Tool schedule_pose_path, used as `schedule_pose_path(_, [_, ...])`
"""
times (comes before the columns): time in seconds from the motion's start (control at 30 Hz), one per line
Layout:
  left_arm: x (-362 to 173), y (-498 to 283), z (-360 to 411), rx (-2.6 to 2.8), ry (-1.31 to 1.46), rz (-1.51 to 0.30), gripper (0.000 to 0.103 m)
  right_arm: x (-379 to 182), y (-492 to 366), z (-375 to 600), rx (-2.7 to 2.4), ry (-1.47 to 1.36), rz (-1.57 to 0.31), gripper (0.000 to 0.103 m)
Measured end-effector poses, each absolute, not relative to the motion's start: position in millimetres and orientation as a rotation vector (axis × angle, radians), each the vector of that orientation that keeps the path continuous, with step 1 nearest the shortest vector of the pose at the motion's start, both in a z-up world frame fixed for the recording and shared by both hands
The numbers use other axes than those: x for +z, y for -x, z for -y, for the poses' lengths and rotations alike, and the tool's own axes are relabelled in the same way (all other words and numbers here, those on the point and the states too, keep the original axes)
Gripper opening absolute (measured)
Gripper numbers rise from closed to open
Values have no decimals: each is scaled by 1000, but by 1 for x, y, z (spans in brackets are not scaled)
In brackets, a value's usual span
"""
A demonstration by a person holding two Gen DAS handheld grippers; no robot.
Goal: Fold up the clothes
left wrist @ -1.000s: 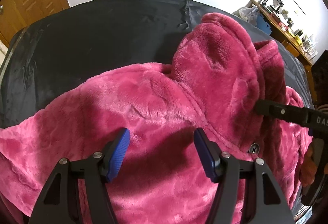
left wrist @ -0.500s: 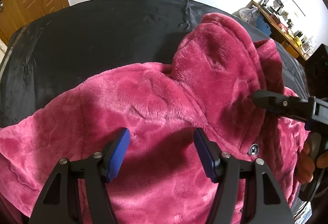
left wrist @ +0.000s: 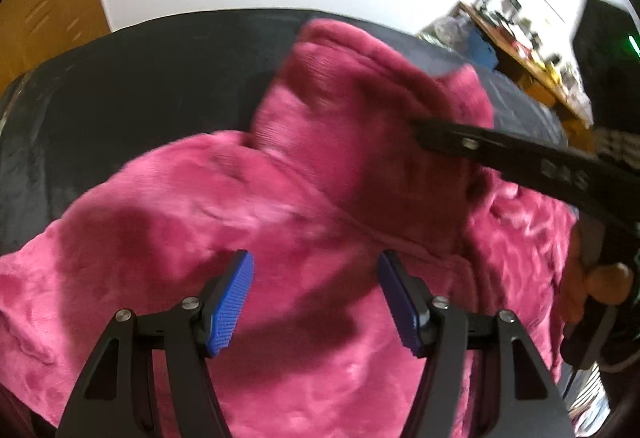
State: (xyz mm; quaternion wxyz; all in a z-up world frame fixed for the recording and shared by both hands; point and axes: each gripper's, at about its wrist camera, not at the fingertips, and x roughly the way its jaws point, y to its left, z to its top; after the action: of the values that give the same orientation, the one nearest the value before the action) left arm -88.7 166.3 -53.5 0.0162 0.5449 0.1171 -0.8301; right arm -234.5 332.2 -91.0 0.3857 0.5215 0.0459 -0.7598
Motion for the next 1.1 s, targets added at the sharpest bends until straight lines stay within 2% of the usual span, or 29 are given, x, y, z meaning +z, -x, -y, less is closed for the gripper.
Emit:
schedule_pose_path(0.1, [-72, 103, -177, -2569, -1711, -252, 69, -102, 240, -339, -1927, -1349, -129, 15])
schedule_pose_path(0.27, [-75, 109, -185, -2593, -1668, -181, 75, -109, 245, -344, -1901, -1366, -135, 17])
schedule_pose_path(0.37, [-72, 109, -183, -2574, -1694, -195, 75, -106, 249, -347, -1878, -1396, -118, 20])
schedule_pose_path(0.47, [-57, 103, -176, -2575, -1698, -297, 75, -92, 249, -355, -1875, -1420, -95, 24])
schedule_pose_path(0.57, [-40, 95, -189, -2642, -1686, -338, 75, -68, 244, -373, -1952, -1366, -80, 32])
schedule_pose_path(0.6, [-34, 92, -193, -2666, -1682, -349, 76, -60, 242, -382, -1975, -1350, -68, 40])
schedule_pose_path(0.63, [-32, 90, -201, -2687, -1697, -344, 76, -54, 241, -392, -1999, -1343, -39, 55])
schedule_pose_path(0.67, [-34, 92, -210, -2701, -1724, -319, 76, -50, 240, -403, -2024, -1338, -3, 59])
schedule_pose_path(0.8, [-54, 72, -241, -2689, -1807, -189, 76, -45, 227, -429, -2057, -1357, 10, 59])
schedule_pose_path(0.97, [-73, 77, -253, -2662, -1792, -117, 77, -68, 197, -443, -2061, -1435, -109, 59])
schedule_pose_path(1.1, [-75, 82, -265, -2669, -1762, -40, 82, -77, 181, -470, -2076, -1474, -50, 59])
